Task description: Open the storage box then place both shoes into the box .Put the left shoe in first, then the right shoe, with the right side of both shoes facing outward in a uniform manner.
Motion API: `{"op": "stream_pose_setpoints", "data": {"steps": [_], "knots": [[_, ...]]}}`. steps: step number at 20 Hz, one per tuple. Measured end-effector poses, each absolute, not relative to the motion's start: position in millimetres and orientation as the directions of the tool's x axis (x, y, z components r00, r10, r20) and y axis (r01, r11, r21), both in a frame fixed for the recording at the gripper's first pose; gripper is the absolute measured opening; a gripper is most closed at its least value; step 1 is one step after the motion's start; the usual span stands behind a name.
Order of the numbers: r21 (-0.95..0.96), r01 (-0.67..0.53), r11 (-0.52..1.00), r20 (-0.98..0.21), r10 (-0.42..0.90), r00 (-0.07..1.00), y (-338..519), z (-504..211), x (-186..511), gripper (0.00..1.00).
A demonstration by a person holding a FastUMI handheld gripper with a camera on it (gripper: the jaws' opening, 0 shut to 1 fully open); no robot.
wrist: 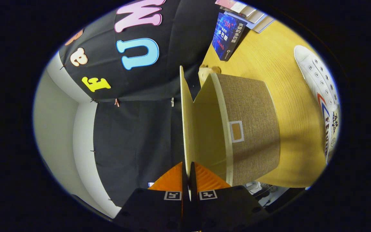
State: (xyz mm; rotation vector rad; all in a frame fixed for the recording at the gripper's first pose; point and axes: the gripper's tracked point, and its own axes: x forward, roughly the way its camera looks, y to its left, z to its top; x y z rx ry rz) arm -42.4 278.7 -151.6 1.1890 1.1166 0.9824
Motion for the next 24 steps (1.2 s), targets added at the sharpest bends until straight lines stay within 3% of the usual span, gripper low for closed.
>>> {"op": "stream_pose_setpoints", "data": {"steps": [10,24], "knots": [[0.967,-0.103,0.235,-0.201,0.943,0.264,310.7,-105.5,-45.3,0.05],[0.952,-0.189,0.242,-0.182,0.94,0.29,413.0,-44.3,-52.0,0.07]]}}
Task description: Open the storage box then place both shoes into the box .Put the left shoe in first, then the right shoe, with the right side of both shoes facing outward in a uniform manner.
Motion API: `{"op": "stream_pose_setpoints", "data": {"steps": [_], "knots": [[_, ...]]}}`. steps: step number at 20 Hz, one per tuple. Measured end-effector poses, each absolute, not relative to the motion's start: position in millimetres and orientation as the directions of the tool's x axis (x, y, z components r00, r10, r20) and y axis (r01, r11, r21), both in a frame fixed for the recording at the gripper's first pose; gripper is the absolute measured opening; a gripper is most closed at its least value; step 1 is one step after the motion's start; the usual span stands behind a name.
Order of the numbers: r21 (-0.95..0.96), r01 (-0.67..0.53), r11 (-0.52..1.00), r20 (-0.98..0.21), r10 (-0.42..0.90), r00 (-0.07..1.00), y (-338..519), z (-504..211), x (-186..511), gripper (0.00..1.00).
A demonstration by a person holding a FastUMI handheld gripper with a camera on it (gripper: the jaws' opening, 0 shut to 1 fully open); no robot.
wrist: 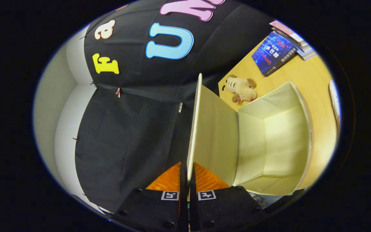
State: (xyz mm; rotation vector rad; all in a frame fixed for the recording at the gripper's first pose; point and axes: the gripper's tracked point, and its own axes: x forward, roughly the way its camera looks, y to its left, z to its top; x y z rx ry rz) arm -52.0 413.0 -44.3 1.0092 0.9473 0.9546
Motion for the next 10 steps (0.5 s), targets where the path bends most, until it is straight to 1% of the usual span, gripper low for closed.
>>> {"op": "stream_pose_setpoints", "data": {"steps": [3,7,10], "knots": [[0.95,-0.203,0.235,-0.176,0.946,0.271,451.7,-34.1,-58.7,0.07],[0.933,-0.243,0.265,-0.205,0.948,0.245,501.2,-35.1,-64.7,0.07],[0.926,-0.245,0.288,-0.233,0.945,0.23,532.9,-45.5,-71.1,0.07]]}}
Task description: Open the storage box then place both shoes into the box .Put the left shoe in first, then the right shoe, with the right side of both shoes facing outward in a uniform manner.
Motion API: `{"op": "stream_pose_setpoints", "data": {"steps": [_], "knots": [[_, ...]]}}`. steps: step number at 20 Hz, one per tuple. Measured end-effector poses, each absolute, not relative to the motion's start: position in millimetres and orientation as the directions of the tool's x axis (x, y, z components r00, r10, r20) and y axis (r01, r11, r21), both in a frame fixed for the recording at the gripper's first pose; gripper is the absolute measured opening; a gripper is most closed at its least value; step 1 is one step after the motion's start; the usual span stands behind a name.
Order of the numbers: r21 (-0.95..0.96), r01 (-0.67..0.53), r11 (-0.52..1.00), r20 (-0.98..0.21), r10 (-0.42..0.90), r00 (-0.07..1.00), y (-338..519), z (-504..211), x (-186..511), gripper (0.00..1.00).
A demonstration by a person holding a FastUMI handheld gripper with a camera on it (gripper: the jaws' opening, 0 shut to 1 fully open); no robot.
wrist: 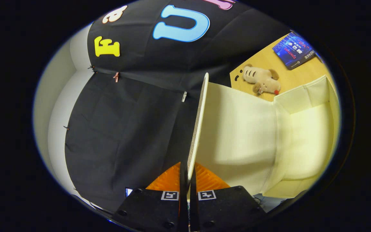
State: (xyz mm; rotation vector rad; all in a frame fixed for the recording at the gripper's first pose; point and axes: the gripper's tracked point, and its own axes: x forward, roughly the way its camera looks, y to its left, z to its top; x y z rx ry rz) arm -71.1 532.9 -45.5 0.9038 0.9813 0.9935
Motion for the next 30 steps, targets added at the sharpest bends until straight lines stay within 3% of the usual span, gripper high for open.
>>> {"op": "stream_pose_setpoints", "data": {"steps": [13,14,18,24,30], "knots": [[0.87,-0.334,0.363,-0.321,0.931,0.175,601.3,-95.6,-90.7,0.1],[0.863,-0.344,0.369,-0.325,0.928,0.181,591.8,-94.5,-85.8,0.15],[0.789,-0.43,0.439,-0.368,0.898,0.241,552.4,-105.9,-75.0,0.99],[0.579,-0.507,0.639,-0.438,0.768,0.467,442.0,-111.0,-41.0,0.98],[0.379,-0.422,0.824,-0.482,0.565,0.67,312.6,-122.8,-0.9,0.98]]}}
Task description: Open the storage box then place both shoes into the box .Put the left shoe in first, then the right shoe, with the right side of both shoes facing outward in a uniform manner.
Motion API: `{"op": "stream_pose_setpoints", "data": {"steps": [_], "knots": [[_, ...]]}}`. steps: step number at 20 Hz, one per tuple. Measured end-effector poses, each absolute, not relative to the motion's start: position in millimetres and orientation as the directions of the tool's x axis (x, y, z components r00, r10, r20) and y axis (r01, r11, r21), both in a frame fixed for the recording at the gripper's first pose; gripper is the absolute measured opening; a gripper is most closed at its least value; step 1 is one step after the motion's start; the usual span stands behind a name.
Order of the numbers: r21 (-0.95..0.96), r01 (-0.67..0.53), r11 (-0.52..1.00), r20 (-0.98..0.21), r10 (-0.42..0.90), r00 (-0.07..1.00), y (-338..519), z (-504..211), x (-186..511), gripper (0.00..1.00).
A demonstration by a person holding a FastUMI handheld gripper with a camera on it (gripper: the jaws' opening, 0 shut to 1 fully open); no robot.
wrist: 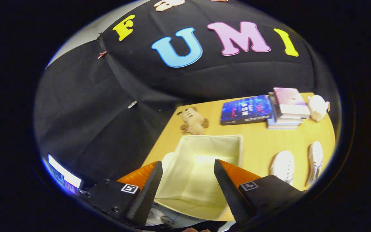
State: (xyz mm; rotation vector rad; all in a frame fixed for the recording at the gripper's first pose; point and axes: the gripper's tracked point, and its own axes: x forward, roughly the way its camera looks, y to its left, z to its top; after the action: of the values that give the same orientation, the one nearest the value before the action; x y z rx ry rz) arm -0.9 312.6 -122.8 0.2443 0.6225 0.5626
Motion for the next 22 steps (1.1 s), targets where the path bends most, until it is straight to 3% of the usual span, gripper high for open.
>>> {"op": "stream_pose_setpoints", "data": {"steps": [8,17,22], "knots": [[0.121,-0.274,0.954,-0.602,0.29,0.744,153.0,-186.7,11.2,0.99],[0.031,-0.23,0.973,-0.76,0.172,0.627,58.9,-288.7,17.4,0.99],[0.11,-0.23,0.967,-0.837,0.214,0.503,55.8,-341.8,17.4,0.97]]}}
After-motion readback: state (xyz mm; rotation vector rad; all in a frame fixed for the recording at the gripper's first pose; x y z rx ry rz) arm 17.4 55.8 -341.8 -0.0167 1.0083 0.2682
